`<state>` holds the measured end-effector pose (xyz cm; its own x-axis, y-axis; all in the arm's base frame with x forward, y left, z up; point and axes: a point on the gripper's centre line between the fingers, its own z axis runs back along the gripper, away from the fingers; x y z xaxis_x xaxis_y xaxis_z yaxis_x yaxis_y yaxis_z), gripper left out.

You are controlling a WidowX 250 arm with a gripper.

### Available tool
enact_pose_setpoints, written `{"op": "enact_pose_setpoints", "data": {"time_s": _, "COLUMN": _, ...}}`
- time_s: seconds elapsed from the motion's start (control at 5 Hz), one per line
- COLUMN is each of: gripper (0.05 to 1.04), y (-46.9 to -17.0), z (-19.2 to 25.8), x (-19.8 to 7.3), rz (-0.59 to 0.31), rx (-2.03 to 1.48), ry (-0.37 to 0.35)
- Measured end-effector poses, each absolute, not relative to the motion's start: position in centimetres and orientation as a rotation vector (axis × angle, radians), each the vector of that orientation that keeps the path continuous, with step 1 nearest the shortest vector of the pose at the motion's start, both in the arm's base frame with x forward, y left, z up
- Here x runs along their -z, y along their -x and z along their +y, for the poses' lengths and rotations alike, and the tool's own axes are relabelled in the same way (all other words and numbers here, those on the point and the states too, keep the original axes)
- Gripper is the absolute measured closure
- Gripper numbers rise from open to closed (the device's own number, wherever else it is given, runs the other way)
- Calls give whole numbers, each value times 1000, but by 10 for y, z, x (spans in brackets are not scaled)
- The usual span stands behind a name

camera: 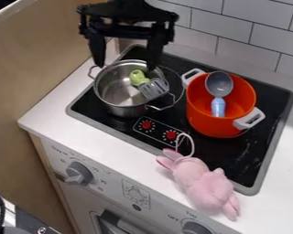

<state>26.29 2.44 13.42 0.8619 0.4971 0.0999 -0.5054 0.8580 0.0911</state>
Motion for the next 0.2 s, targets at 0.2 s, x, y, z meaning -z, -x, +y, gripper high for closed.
{"op": "enact_pose_setpoints", "data": {"time_s": 0.2, "gripper": 83, "y": -267, "z": 22, "x": -127, "rz": -80, "rx": -545, "ry": -81}}
